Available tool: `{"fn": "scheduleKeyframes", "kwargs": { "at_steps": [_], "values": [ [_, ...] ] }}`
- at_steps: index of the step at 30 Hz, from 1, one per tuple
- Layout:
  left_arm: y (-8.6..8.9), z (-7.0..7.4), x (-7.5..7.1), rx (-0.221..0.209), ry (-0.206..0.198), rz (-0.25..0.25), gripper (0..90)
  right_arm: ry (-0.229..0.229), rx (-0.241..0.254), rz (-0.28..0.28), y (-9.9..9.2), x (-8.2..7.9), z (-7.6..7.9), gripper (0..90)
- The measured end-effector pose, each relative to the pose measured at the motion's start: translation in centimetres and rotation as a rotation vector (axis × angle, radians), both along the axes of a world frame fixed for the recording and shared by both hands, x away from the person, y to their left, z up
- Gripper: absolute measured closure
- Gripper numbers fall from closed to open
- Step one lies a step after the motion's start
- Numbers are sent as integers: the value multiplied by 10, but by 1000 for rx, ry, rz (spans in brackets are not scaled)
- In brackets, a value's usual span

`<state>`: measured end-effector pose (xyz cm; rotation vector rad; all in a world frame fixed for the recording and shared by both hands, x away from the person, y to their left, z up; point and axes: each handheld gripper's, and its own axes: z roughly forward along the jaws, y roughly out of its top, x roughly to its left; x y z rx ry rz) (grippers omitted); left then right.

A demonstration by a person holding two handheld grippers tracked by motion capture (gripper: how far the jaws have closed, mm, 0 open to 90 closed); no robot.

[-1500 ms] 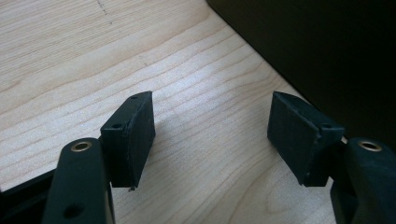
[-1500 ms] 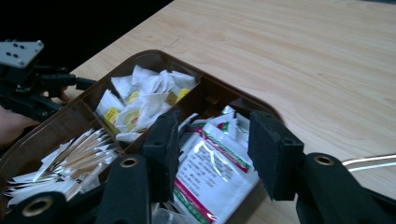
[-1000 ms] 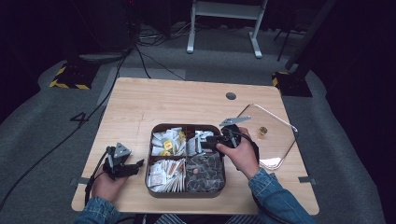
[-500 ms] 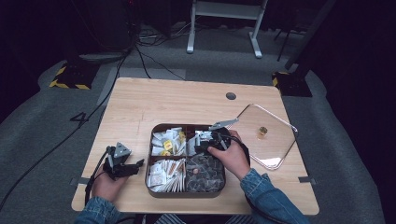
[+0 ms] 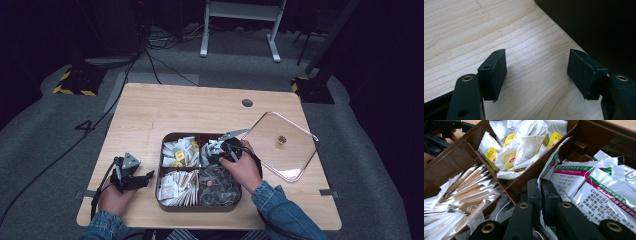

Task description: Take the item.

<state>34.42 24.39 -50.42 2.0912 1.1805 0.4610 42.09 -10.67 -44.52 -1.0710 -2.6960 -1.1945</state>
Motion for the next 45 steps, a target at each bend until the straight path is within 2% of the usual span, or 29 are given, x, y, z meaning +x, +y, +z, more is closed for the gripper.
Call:
{"fn": "scheduleKeyframes", "kwargs": {
  "at_steps": [4, 17, 29, 45],
  "values": [
    [0, 0, 0, 1, -1, 0, 324, -7, 10, -6, -3, 0, 6, 871],
    [0, 0, 0, 1, 0, 0, 324, -35, 114, -24, -30, -6, 33, 871],
    [0, 0, 0, 0, 0, 3, 324, -76, 160, -39, -48, -15, 52, 871],
    [0, 0, 0, 1, 0, -2, 318, -96, 210, -60, -81, -31, 74, 872]
  ]
}}
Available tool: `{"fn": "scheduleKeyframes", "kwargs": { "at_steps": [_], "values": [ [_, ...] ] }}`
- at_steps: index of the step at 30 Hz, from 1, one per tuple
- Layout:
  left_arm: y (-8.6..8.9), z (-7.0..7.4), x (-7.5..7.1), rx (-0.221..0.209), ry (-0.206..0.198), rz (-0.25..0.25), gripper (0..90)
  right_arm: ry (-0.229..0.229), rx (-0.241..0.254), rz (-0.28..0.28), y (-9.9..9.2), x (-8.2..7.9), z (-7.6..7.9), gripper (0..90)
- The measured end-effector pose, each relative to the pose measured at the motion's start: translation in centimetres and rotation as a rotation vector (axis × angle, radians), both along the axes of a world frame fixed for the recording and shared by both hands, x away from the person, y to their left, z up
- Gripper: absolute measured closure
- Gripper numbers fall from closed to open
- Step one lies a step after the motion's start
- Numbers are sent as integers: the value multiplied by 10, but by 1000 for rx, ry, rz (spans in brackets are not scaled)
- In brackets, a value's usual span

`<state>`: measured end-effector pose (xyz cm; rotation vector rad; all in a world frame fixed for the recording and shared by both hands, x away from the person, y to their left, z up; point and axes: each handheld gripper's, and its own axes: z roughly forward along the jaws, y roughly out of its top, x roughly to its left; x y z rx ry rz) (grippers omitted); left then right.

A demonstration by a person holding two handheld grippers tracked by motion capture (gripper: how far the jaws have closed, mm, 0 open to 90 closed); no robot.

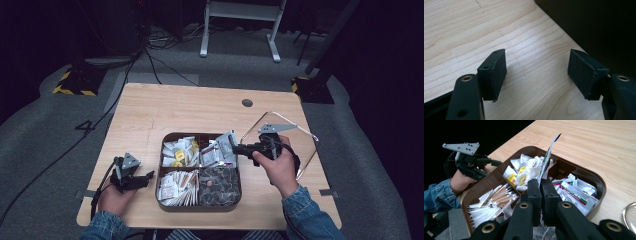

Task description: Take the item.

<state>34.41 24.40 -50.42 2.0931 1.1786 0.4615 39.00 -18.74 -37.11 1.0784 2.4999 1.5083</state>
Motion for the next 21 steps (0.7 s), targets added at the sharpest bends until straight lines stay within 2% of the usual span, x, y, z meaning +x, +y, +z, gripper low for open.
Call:
{"fn": "scheduleKeyframes", "kwargs": {
  "at_steps": [15, 21],
  "values": [
    [0, 0, 0, -1, 1, 0, 318, 8, 31, -60, -39, -12, 1, 872],
    [0, 0, 0, 0, -1, 1, 318, 22, 23, -67, -50, -16, -1, 871]
  ]
}}
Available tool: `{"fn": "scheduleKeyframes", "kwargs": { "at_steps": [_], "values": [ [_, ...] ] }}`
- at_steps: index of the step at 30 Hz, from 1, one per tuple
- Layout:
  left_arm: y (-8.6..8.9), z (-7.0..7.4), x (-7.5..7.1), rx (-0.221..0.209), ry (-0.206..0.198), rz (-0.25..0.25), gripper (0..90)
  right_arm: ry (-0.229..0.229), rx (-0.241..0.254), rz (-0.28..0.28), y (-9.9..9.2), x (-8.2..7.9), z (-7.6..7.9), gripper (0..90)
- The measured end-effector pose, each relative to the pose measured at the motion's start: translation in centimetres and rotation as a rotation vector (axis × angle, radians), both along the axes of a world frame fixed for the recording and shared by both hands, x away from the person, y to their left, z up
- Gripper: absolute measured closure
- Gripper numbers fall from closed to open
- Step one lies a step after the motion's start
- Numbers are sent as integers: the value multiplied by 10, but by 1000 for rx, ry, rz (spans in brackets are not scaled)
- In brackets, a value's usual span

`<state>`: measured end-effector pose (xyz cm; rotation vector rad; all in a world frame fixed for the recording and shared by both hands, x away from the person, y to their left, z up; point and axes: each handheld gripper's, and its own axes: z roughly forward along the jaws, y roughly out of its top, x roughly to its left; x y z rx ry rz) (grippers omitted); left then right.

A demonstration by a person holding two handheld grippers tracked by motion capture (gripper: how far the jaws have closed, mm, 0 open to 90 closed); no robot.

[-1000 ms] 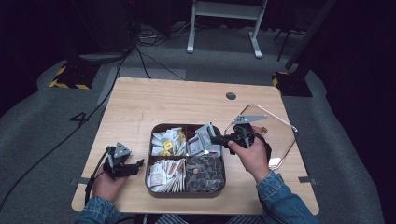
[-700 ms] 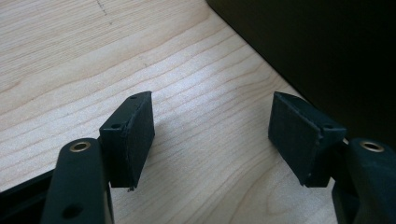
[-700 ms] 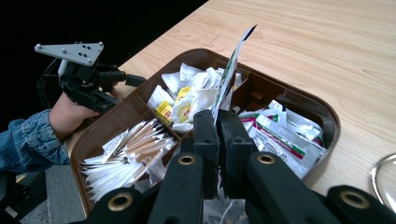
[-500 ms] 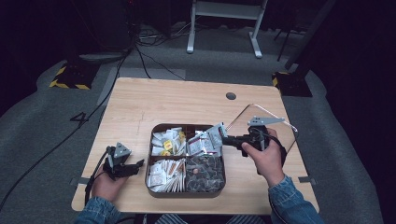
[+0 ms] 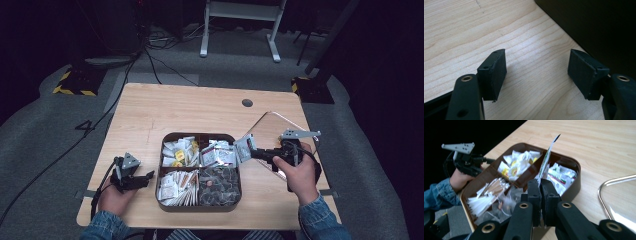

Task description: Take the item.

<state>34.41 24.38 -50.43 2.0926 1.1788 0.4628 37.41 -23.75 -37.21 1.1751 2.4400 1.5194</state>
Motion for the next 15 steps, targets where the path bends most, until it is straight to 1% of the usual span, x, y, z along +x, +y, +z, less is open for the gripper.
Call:
{"fn": "scheduleKeyframes", "kwargs": {
  "at_steps": [4, 9, 12, 15],
  "values": [
    [0, 0, 0, 0, 0, 0, 318, 9, -9, -2, -6, -5, -6, 872],
    [0, 0, 0, 0, 0, 0, 317, 26, 10, -16, -13, -11, -16, 872],
    [0, 0, 0, 0, 0, 0, 318, 35, 0, -20, -17, -11, -20, 871],
    [0, 0, 0, 0, 0, 0, 318, 32, -9, -34, -19, -13, -21, 872]
  ]
}}
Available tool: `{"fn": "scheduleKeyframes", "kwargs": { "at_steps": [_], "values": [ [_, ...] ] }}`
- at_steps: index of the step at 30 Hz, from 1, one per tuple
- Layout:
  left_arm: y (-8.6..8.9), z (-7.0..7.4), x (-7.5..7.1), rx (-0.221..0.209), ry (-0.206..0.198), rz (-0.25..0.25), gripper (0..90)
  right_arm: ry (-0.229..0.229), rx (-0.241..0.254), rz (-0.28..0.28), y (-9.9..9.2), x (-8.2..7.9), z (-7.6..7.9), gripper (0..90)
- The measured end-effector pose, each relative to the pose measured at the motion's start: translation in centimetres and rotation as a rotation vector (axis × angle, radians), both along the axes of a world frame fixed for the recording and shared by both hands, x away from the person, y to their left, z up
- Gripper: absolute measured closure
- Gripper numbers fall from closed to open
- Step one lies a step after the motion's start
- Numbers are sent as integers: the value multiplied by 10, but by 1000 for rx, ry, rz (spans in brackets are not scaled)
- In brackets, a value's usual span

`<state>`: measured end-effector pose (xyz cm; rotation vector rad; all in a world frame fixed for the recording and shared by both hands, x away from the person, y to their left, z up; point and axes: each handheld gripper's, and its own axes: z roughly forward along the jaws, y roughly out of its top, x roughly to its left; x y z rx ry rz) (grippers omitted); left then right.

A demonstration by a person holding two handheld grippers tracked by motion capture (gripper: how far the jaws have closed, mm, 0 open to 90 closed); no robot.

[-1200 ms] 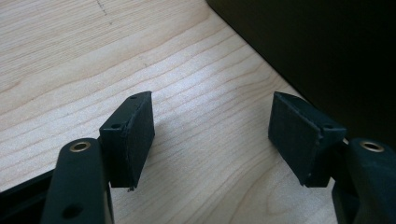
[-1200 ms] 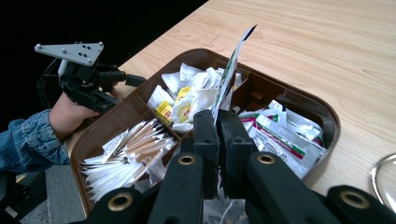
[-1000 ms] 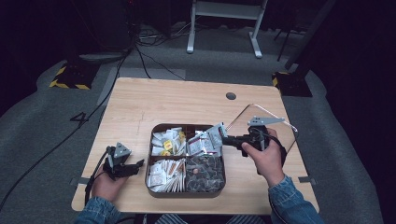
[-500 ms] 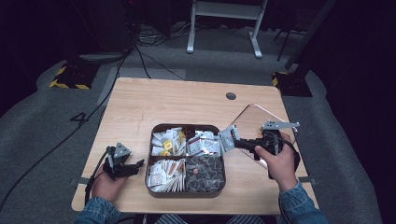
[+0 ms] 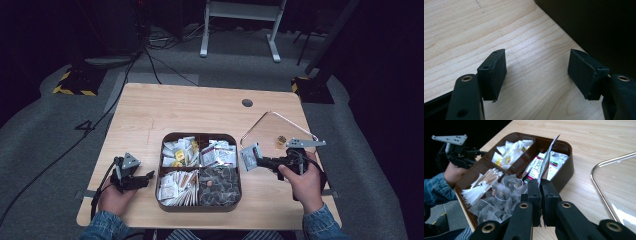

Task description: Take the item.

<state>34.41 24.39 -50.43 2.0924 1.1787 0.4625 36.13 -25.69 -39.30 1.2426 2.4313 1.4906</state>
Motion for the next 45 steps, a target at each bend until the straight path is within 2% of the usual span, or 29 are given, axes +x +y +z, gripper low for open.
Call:
{"fn": "scheduleKeyframes", "kwargs": {
  "at_steps": [11, 20, 29, 35, 39, 41, 43, 45],
  "values": [
    [0, 0, 0, 1, 1, 0, 318, 44, -53, -21, -8, -3, -14, 872],
    [0, 0, 0, 1, 1, 0, 318, 122, -90, -24, -14, -5, -37, 872],
    [0, 0, 0, 0, 1, 1, 317, 190, -100, -14, -14, -4, -54, 870],
    [0, 0, 1, -1, 1, 3, 318, 208, -96, -18, -14, -4, -61, 867],
    [0, 0, 1, -2, 1, 2, 319, 202, -102, -36, -17, -3, -62, 844],
    [0, 0, 1, -2, 0, 2, 320, 185, -115, -48, -19, -3, -63, 779],
    [0, 0, 1, -2, 1, 2, 320, 136, -127, -84, -22, -1, -63, 633],
    [0, 0, 1, -3, 1, 3, 320, 62, -148, -127, -27, 1, -60, 559]
  ]
}}
